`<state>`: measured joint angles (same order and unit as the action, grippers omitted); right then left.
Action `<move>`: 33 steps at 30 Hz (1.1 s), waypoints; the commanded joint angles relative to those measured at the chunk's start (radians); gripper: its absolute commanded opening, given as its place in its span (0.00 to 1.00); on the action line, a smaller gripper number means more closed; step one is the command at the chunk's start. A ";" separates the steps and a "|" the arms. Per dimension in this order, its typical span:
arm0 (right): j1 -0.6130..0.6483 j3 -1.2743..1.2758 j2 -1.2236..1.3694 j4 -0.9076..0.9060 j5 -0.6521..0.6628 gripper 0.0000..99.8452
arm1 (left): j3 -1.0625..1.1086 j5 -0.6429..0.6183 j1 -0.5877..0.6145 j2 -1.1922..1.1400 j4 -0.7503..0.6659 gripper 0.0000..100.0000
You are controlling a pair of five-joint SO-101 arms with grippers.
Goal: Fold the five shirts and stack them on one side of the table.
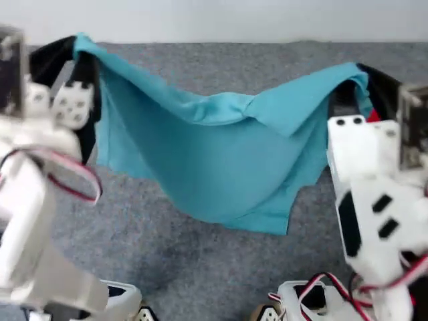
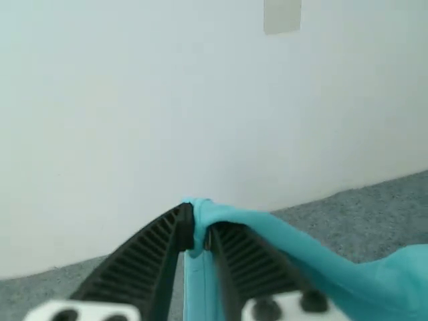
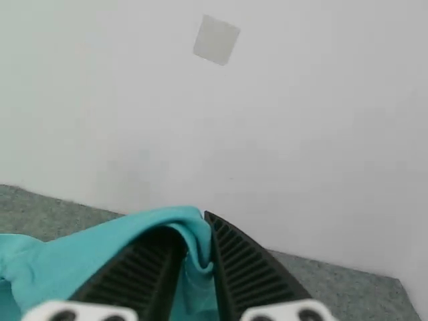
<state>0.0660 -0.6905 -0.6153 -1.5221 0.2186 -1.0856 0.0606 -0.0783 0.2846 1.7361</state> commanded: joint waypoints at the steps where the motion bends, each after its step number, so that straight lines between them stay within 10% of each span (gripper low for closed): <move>1: -0.042 -0.104 0.005 0.001 -0.017 0.01 | 0.004 -0.011 0.040 0.060 -0.009 0.01; 33: -0.202 -0.232 0.048 0.168 -0.017 0.01 | 0.073 0.011 0.135 0.063 -0.054 0.01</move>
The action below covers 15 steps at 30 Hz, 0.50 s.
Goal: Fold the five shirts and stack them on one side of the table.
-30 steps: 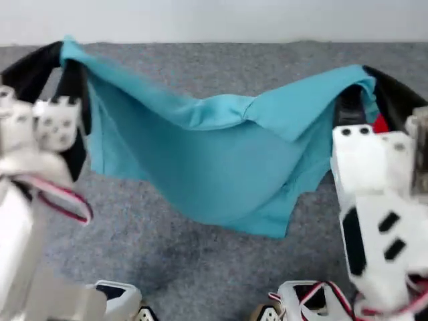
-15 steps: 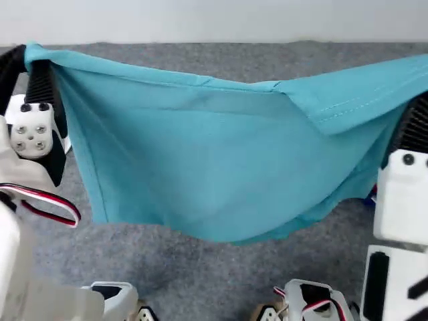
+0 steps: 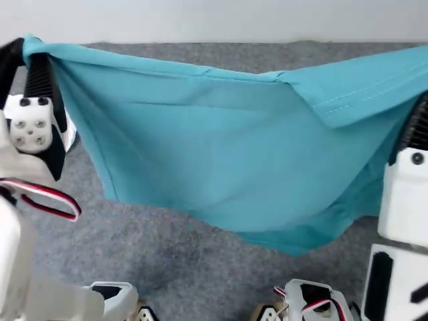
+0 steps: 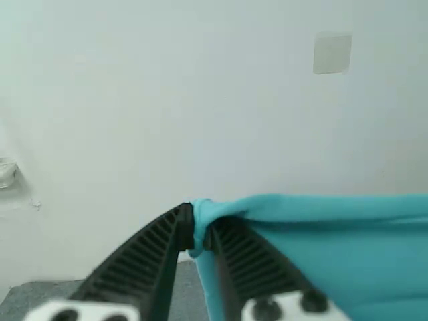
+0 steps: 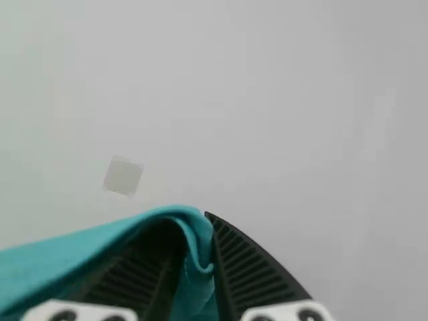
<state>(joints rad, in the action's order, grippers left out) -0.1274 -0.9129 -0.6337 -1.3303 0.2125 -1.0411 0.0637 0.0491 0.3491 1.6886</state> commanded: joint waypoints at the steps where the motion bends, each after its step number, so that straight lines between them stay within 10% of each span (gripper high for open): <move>1: -0.008 -0.009 0.079 -0.038 -0.011 0.01 | 0.050 0.008 0.008 -0.002 -0.006 0.01; 15: 0.001 -0.009 0.318 -0.033 -0.012 0.01 | 0.278 0.044 0.008 -0.002 -0.118 0.01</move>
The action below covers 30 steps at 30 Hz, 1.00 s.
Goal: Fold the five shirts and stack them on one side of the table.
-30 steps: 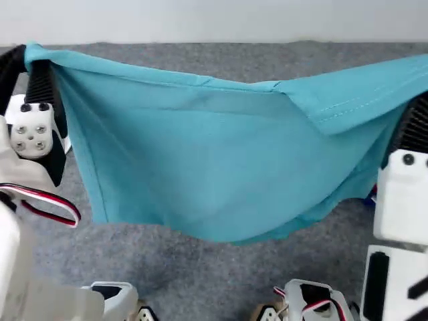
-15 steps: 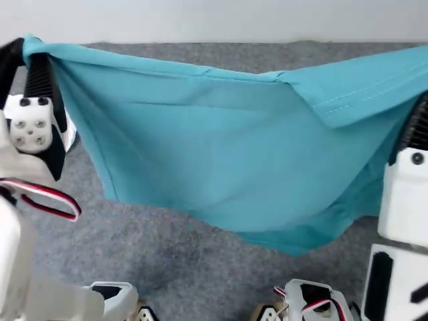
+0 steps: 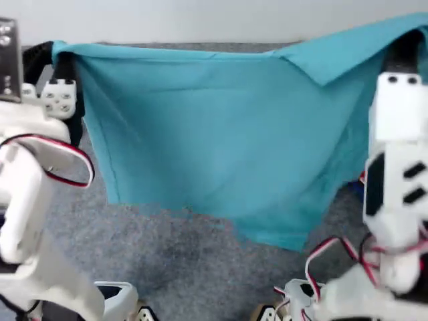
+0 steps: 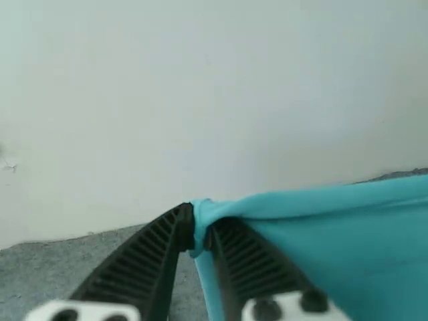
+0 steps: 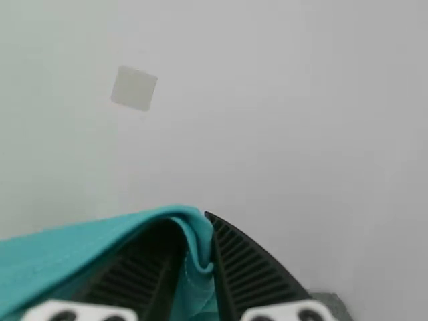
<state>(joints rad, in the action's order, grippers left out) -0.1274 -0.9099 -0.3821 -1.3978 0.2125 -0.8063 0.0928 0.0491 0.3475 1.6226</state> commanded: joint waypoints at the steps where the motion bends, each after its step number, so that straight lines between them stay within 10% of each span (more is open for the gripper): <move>1: 0.001 -0.012 0.099 0.045 -0.014 0.01 | 0.073 0.015 0.008 0.000 -0.074 0.01; 23: 0.104 -0.017 0.877 0.493 -0.012 0.01 | 0.209 0.098 0.083 -0.611 -0.433 0.01; 30: 0.104 -0.018 1.075 0.680 -0.006 0.01 | -0.076 0.101 0.129 -0.933 -0.413 0.01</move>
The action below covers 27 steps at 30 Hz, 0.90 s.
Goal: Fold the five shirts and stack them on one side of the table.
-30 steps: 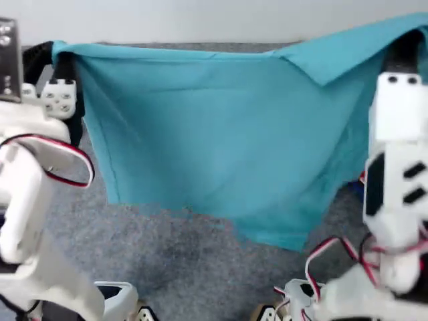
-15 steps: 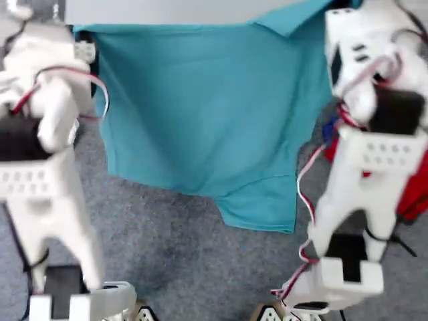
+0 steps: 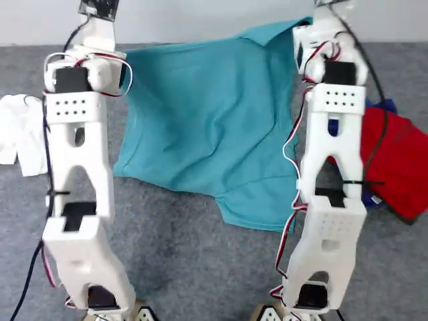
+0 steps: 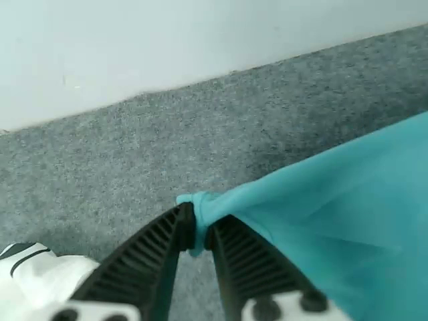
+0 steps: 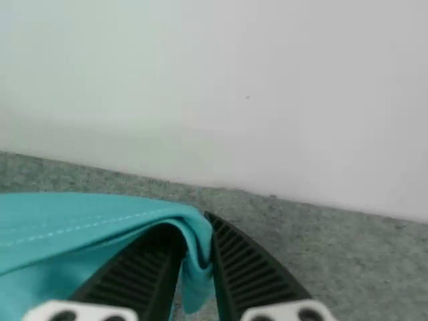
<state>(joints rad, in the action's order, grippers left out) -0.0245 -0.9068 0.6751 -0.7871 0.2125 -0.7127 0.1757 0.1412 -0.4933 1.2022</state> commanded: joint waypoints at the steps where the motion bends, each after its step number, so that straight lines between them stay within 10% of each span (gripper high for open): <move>1: 0.001 -0.023 0.036 0.082 -0.005 0.01 | -0.237 0.018 0.040 -0.146 0.029 0.01; 12: -0.004 -0.318 0.236 -0.200 0.058 0.01 | -0.949 0.061 0.037 -0.657 0.382 0.01; 20: -0.005 -0.628 0.245 -0.722 0.140 0.01 | -0.958 0.058 0.066 -0.638 0.554 0.01; 27: -0.050 -0.772 0.147 -0.799 0.075 0.01 | -0.964 -0.012 0.106 -0.439 0.552 0.01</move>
<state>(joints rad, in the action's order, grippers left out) -0.0245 -1.6203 0.9283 -1.5758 0.3122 -1.6057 0.2048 0.2041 -1.1040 1.7300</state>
